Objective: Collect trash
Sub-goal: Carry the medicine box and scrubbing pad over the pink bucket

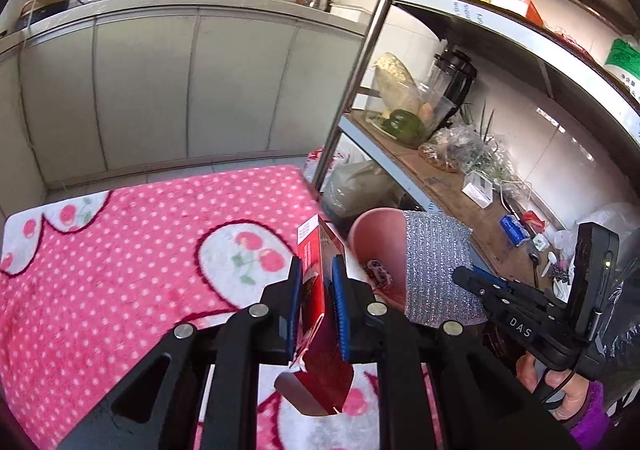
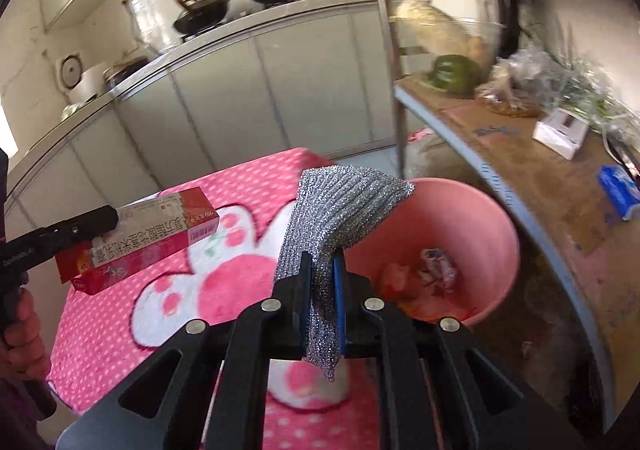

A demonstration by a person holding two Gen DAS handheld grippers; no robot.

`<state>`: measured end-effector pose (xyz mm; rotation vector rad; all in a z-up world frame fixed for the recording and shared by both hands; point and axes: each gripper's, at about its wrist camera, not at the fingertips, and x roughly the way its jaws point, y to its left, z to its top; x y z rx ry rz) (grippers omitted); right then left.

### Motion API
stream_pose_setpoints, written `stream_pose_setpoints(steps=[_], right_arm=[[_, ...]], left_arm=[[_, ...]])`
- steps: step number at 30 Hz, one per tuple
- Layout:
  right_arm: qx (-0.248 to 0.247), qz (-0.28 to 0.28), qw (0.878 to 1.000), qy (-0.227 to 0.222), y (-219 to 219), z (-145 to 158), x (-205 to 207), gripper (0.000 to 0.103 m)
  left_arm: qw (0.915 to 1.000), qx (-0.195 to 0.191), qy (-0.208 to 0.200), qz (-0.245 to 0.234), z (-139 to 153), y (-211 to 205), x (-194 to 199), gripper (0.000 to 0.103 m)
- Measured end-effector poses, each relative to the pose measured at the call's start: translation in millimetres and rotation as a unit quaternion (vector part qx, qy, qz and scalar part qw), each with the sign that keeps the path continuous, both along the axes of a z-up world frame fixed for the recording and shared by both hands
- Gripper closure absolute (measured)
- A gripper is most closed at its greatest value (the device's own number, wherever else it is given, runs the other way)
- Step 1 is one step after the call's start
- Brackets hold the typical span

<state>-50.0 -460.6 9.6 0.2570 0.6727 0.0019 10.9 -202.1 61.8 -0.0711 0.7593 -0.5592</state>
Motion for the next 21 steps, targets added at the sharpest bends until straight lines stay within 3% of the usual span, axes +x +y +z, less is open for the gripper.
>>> stream_pose_setpoints(steps=[11, 21], right_arm=[[-0.034, -0.083, 0.996, 0.017, -58, -34, 26, 0.093], [-0.047, -0.084, 0.993, 0.061, -67, -67, 50, 0.093]], left_arm=[[0.9950, 0.046, 0.005, -0.088, -30, -132, 36, 0.089], [0.9913, 0.067, 0.045, -0.104, -84, -185, 61, 0.088]])
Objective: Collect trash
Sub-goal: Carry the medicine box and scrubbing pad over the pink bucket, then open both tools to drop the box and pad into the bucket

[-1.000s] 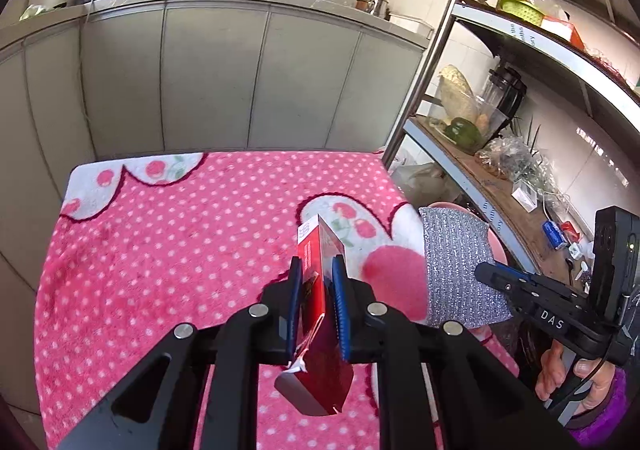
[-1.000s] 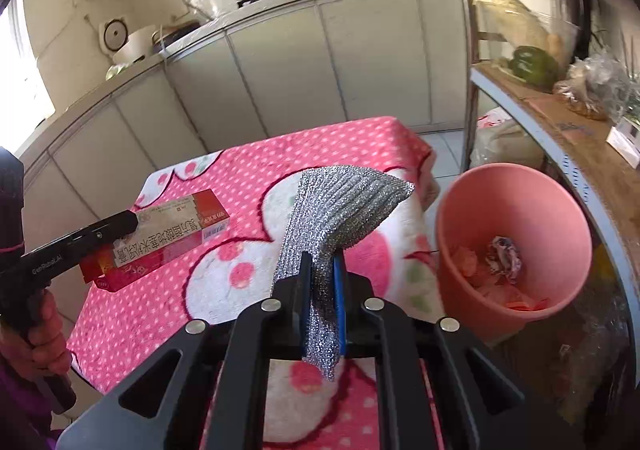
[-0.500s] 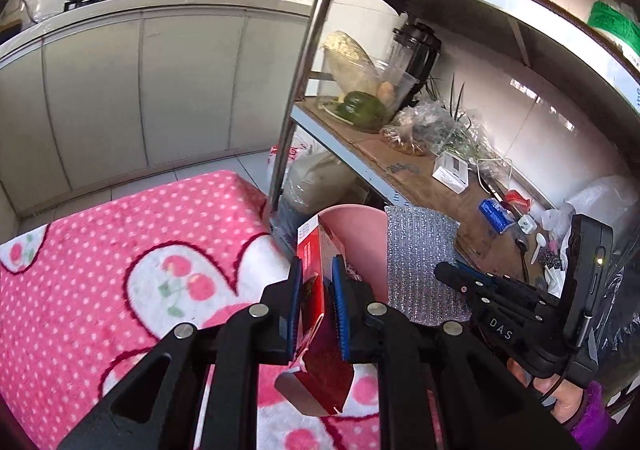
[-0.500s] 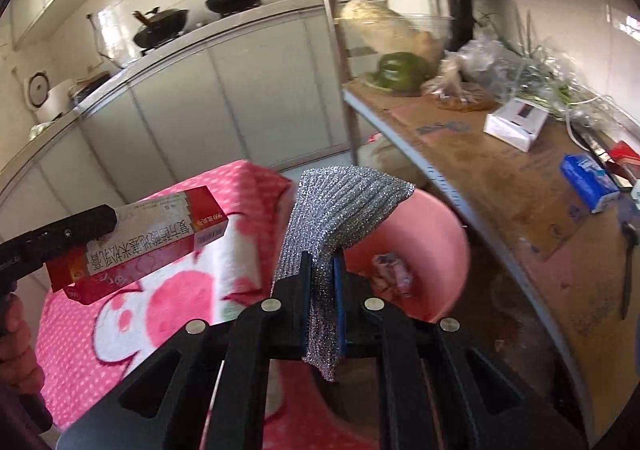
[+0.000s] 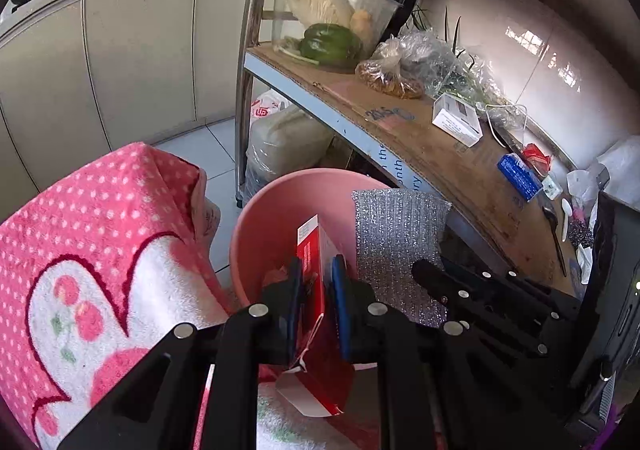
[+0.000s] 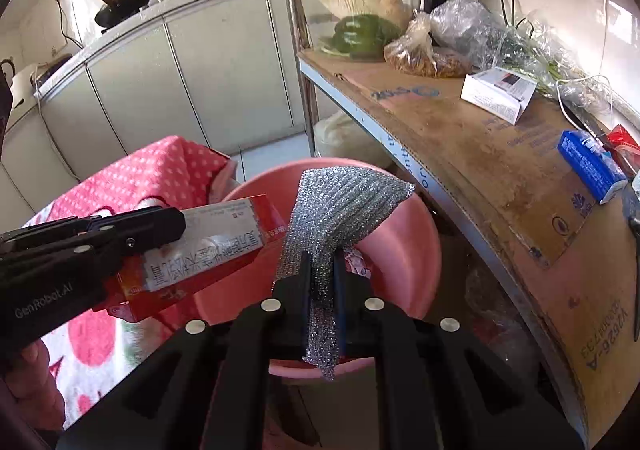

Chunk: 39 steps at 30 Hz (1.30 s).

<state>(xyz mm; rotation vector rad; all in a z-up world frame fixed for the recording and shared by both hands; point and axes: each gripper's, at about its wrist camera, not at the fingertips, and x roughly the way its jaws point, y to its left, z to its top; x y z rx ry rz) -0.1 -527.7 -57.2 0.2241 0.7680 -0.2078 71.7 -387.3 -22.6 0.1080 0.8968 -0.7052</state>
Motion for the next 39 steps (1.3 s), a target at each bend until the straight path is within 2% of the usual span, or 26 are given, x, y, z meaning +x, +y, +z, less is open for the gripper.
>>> stream_pose_setpoints(steps=[7, 9, 11, 13, 14, 23, 27, 31, 39], right_arm=[[0.016, 0.007, 1.000, 0.023, -3, -16, 7, 0.091], [0.017, 0.004, 1.000, 0.026, -4, -17, 6, 0.087], [0.019, 0.006, 0.999, 0.026, -4, -18, 6, 0.085], [0.016, 0.007, 1.000, 0.025, -4, -16, 5, 0.084], [0.015, 0.007, 1.000, 0.024, -4, -16, 5, 0.082], [0.017, 0.014, 1.000, 0.007, 3, 2, -6, 0.075], [0.020, 0.014, 1.000, -0.003, 9, 12, -14, 0.070], [0.027, 0.019, 0.999, -0.010, 18, 22, -26, 0.064], [0.027, 0.038, 0.999, -0.012, 48, 35, -50, 0.050]], left_arm=[[0.9996, -0.003, 0.026, -0.004, -17, -9, 5, 0.085], [0.9996, -0.012, 0.025, -0.002, -16, -8, 5, 0.085], [0.9996, -0.018, 0.023, -0.002, -14, -8, 5, 0.082], [0.9994, -0.024, 0.023, -0.001, -11, -7, 4, 0.072], [0.9994, -0.027, 0.022, -0.001, -8, -6, 3, 0.071], [0.9989, -0.046, -0.001, 0.006, 17, 8, -5, 0.057], [0.9985, -0.051, -0.011, 0.012, 28, 17, -12, 0.044], [0.9981, -0.055, -0.022, 0.017, 38, 30, -22, 0.037], [0.9968, -0.043, -0.059, 0.032, 53, 59, -48, 0.036]])
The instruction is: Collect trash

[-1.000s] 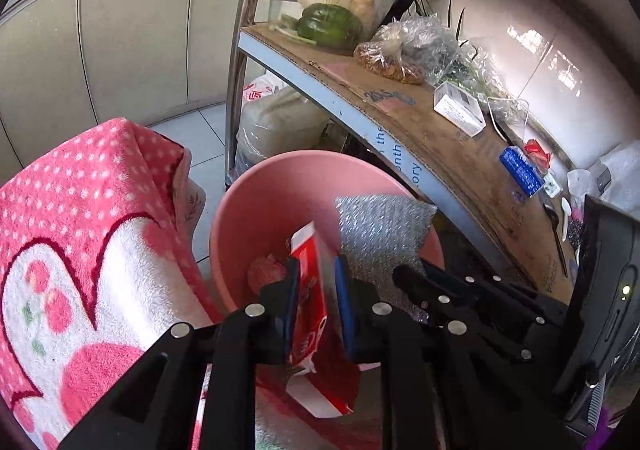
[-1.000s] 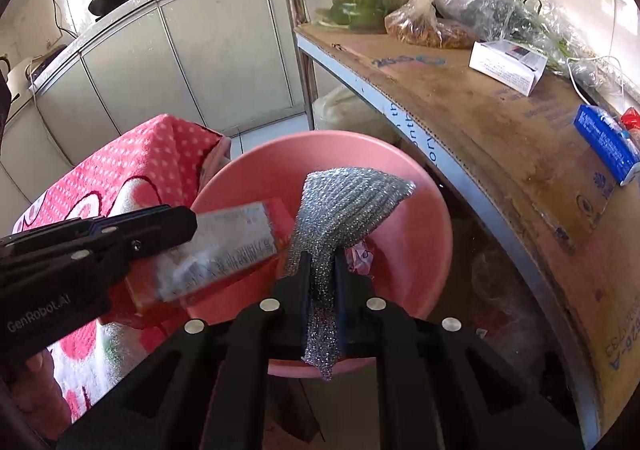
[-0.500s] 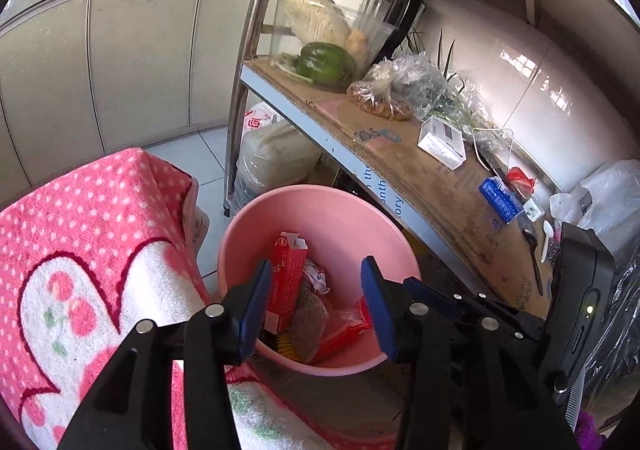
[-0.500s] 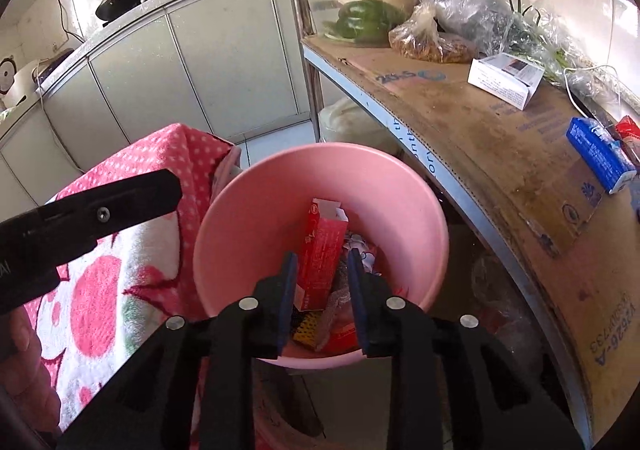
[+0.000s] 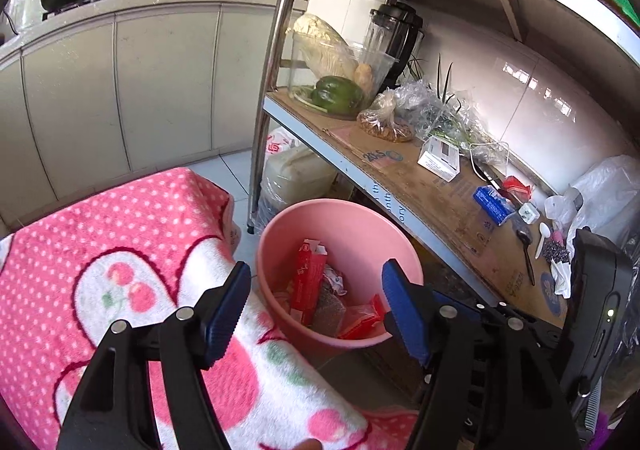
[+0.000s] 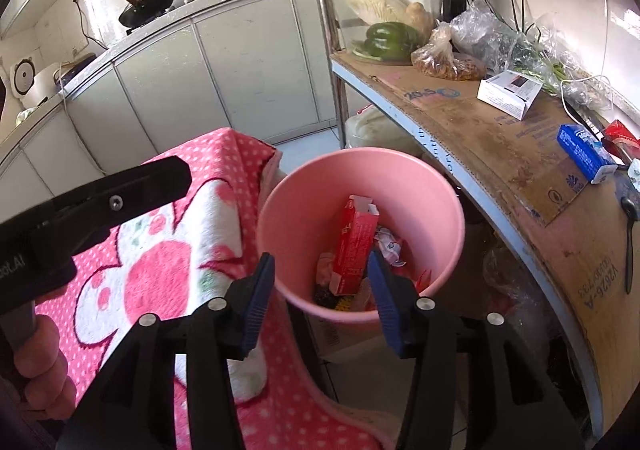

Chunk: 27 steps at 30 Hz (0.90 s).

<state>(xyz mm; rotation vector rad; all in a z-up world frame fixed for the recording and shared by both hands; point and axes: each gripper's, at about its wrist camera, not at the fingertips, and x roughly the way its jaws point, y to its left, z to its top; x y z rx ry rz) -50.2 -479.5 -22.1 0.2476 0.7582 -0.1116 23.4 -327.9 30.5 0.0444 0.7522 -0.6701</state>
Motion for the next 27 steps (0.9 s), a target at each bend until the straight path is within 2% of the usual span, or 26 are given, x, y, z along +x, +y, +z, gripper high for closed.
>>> stream_pose_setpoints(steps=[4, 10, 16, 27], right_arm=[[-0.021, 0.010, 1.000, -0.002, 21, 4, -14, 0.048], [-0.045, 0.005, 0.999, -0.007, 41, 9, -32, 0.043], [-0.057, -0.008, 0.998, -0.019, 52, 12, -47, 0.039], [-0.061, -0.026, 0.998, -0.015, 62, 11, -60, 0.037]], left_arm=[[0.9996, 0.015, -0.020, 0.010, 3, 16, -16, 0.036], [0.9993, 0.019, -0.024, 0.021, 2, 36, -34, 0.036], [0.9992, 0.015, -0.023, 0.028, -1, 51, -51, 0.036], [0.9992, 0.008, -0.021, 0.032, -3, 65, -64, 0.038]])
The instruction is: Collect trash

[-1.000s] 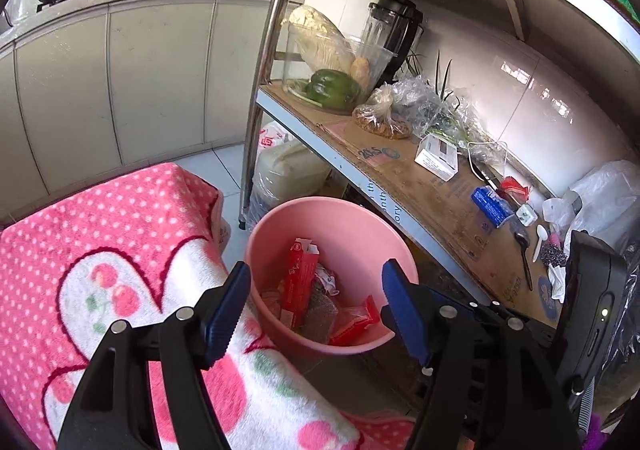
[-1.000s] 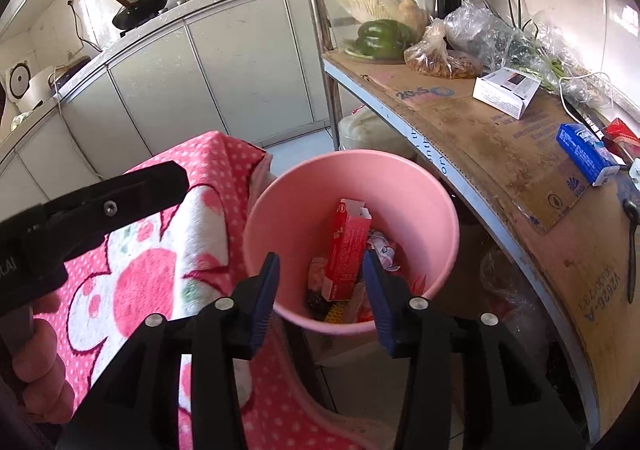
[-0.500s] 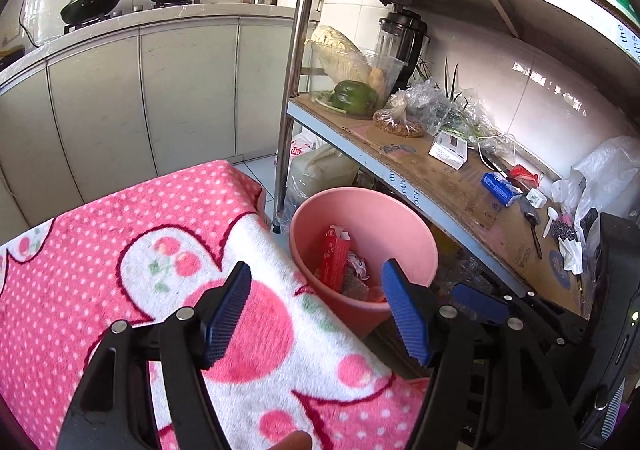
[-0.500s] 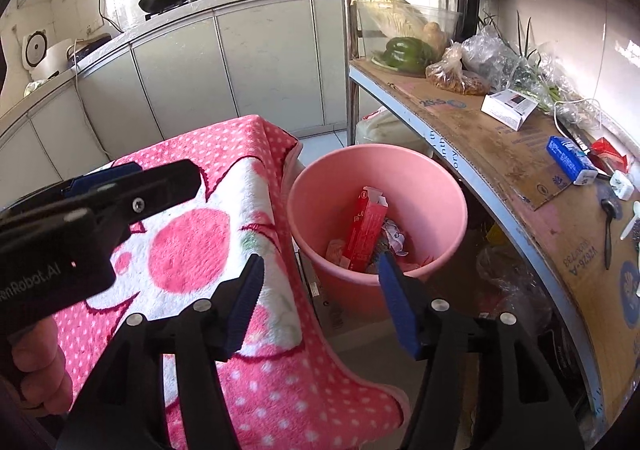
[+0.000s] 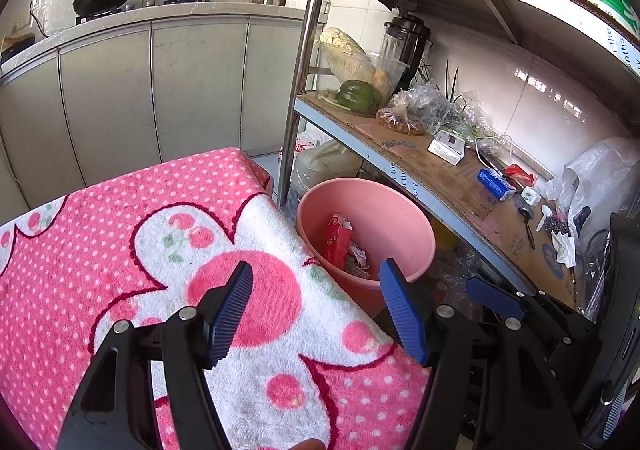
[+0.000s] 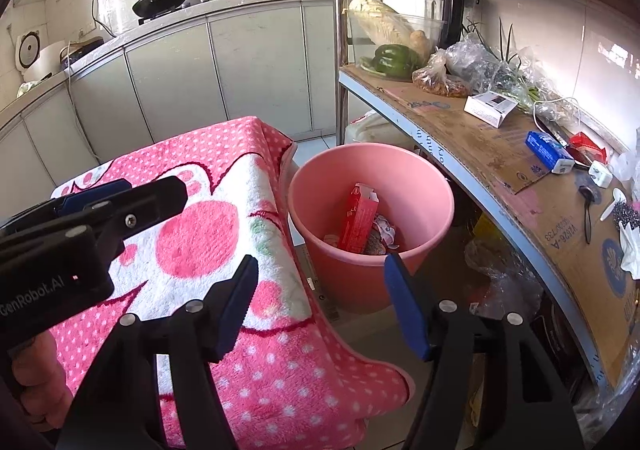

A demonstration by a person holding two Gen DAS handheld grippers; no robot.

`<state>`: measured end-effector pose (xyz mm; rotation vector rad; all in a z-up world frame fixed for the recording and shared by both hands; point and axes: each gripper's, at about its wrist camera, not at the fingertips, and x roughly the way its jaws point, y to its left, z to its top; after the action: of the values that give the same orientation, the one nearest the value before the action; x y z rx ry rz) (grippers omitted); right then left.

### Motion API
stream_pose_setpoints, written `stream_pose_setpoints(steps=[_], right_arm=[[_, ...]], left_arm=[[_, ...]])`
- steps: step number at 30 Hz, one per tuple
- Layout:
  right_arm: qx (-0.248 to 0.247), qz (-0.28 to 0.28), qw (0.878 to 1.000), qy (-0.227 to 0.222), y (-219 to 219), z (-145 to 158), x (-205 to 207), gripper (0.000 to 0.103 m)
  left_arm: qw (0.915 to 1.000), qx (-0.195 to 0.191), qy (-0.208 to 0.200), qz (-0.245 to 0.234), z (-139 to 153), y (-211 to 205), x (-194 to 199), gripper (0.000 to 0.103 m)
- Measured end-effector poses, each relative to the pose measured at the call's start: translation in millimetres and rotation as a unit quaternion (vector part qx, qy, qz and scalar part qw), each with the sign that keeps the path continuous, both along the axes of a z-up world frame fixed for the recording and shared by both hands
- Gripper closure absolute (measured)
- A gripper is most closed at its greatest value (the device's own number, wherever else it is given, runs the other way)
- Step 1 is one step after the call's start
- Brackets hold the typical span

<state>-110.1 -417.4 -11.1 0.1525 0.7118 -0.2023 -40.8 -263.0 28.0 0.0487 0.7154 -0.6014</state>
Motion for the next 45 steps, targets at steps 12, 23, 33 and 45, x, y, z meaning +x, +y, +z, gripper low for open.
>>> stream_pose_setpoints(steps=[12, 23, 33, 45], right_arm=[[0.002, -0.009, 1.000, 0.008, 3, -5, -2, 0.037], [0.006, -0.008, 1.000, 0.011, 4, -6, -4, 0.037], [0.006, -0.008, 1.000, 0.011, 5, -6, -4, 0.037], [0.006, -0.006, 1.000, 0.013, 7, -6, -3, 0.037]], left_arm=[[1.0000, 0.001, 0.002, -0.001, -1, 2, -4, 0.039], [1.0000, 0.001, 0.003, -0.003, -2, 2, -9, 0.041], [1.0000, -0.001, 0.004, -0.007, -1, 1, -11, 0.041], [0.9999, -0.002, 0.006, -0.010, -2, 2, -10, 0.043]])
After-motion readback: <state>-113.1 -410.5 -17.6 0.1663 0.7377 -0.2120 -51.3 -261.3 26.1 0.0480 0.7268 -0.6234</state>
